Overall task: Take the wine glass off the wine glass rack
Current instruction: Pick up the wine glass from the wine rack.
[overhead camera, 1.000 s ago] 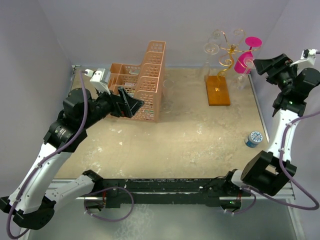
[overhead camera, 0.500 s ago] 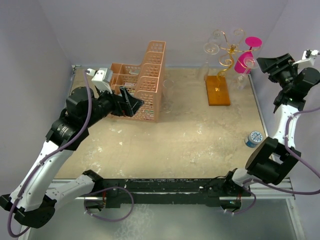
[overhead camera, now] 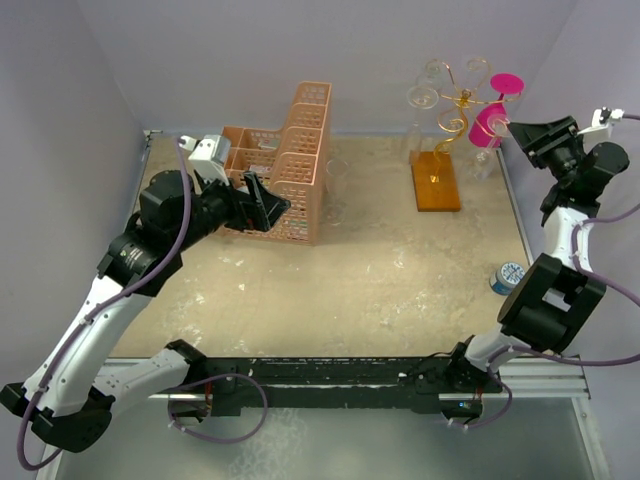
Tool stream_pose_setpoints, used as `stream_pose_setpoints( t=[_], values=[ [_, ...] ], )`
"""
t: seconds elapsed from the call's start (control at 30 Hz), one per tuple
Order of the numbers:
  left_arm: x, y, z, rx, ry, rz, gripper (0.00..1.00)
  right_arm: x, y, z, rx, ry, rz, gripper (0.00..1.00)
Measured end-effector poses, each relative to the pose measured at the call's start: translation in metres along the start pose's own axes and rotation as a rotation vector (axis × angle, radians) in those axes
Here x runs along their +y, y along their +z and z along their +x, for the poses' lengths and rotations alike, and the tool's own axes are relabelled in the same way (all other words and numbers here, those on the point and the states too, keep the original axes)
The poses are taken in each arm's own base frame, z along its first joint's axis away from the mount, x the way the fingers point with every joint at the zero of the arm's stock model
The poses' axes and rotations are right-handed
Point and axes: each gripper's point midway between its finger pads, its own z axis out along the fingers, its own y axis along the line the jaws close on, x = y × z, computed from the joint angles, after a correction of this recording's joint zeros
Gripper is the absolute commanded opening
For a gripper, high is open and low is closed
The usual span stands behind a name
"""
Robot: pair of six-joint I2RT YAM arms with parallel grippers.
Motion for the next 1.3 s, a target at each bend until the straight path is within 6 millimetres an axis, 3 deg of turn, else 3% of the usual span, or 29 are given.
stream_pose_setpoints(
  t=[0.37,0.97,1.17,1.3],
  values=[
    [0.001,0.004,0.002,0.009,-0.002,-0.004,0.99,-0.001,0.007,0.003,0.001,0.059,-0.076,0.46],
    [-0.002,0.008,-0.003,-0.007,-0.019,0.007,0.99,-0.003,0.016,0.009,0.023,0.113,-0.128,0.43],
    [-0.002,0.008,-0.003,-0.008,-0.025,0.007,0.99,0.000,0.022,0.008,0.033,0.119,-0.132,0.31],
    [-0.002,0.008,-0.003,-0.008,-0.025,0.007,0.99,0.001,0.022,0.006,0.035,0.123,-0.131,0.18]
  ],
)
